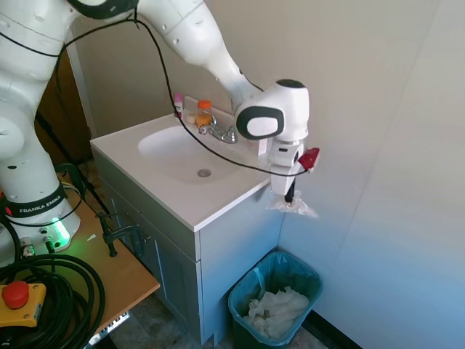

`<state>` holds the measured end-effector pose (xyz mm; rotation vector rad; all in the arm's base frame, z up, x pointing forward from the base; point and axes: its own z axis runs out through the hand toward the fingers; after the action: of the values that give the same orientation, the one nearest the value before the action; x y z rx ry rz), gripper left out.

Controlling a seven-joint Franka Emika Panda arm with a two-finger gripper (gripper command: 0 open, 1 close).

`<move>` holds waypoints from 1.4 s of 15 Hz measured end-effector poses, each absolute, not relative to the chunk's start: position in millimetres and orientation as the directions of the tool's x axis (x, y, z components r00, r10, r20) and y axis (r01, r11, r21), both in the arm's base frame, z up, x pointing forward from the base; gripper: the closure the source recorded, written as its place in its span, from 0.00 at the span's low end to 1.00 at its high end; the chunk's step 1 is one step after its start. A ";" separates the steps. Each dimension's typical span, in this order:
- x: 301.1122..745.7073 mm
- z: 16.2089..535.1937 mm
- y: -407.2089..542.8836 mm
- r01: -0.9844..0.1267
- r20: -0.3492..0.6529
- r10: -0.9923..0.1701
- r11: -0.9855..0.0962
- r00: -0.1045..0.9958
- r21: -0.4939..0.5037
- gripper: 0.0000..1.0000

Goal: Throw the tissue in the trash bin

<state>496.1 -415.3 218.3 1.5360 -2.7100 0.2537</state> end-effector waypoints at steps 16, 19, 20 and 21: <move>520.4 181.8 -439.1 -0.878 0.051 -0.878 0.470 -0.476 -0.089 0.00; 521.8 233.2 -434.2 -0.902 0.013 -0.911 0.405 -0.411 -0.147 0.00; 516.5 256.4 -430.3 -0.908 0.004 -0.920 0.386 -0.392 -0.165 0.00; 509.8 277.2 -424.4 -0.914 -0.003 -0.930 0.362 -0.367 -0.183 0.00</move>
<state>509.8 -424.4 277.2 1.8207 -2.6777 0.2437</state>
